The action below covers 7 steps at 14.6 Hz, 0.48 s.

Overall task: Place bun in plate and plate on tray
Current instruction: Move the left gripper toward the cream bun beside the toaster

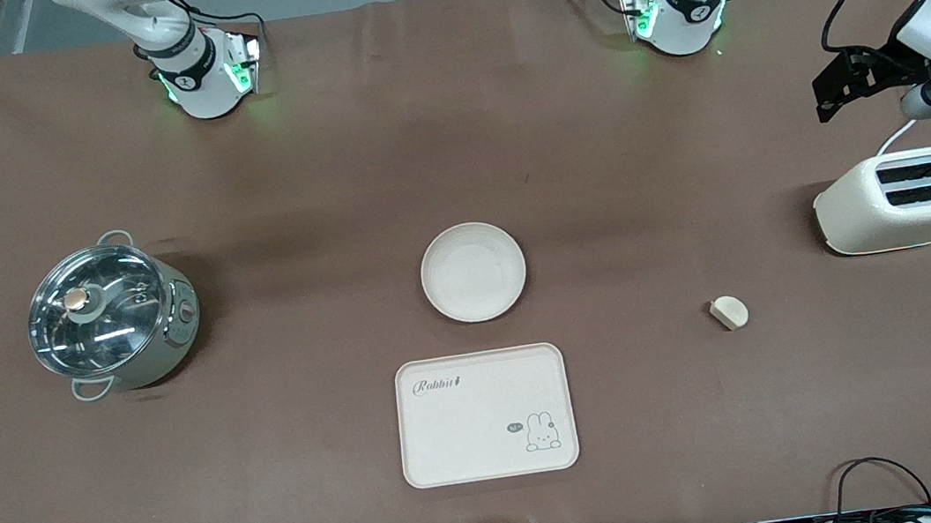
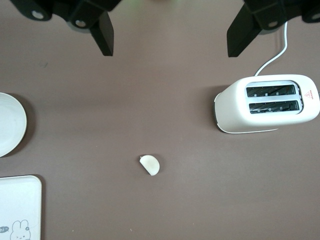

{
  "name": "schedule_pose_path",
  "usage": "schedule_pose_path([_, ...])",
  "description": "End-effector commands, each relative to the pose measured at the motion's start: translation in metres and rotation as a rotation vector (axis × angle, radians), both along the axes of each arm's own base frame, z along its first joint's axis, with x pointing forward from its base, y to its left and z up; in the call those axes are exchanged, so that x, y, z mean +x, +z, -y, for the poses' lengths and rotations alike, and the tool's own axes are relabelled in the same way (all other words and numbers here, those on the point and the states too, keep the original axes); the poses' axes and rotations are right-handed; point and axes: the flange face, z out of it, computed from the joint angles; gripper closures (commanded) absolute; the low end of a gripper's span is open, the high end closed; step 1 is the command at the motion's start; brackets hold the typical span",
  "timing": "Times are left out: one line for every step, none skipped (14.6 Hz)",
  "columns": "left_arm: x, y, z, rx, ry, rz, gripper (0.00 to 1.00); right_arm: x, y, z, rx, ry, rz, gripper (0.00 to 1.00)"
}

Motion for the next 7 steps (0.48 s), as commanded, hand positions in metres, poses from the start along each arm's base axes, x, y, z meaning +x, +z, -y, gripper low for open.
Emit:
schedule_pose_path([0.002,0.006,0.001,-0.007,-0.012,0.004,0.00,0.002,0.002,-0.013,-0.016,0.020,0.004,0.00])
schedule_pose_path([0.002,0.006,0.001,-0.007,-0.011,0.003,0.00,0.004,0.002,-0.014,-0.016,0.019,0.007,0.00])
schedule_pose_path([0.004,0.003,0.001,-0.007,-0.011,-0.002,0.00,0.005,-0.001,-0.014,-0.013,0.018,0.007,0.00])
schedule_pose_path([0.009,-0.004,0.002,-0.008,-0.012,-0.015,0.00,0.007,-0.002,-0.016,-0.006,0.020,0.009,0.00])
schedule_pose_path([0.015,-0.014,0.002,-0.013,-0.012,-0.031,0.00,0.006,-0.002,-0.021,-0.004,0.030,0.006,0.00])
schedule_pose_path([0.024,-0.024,-0.001,-0.015,-0.010,-0.037,0.00,0.007,-0.007,-0.025,-0.005,0.038,-0.004,0.00])
schedule_pose_path([0.035,-0.037,-0.002,-0.021,-0.007,-0.033,0.00,0.007,-0.010,-0.024,-0.003,0.035,-0.012,0.00])
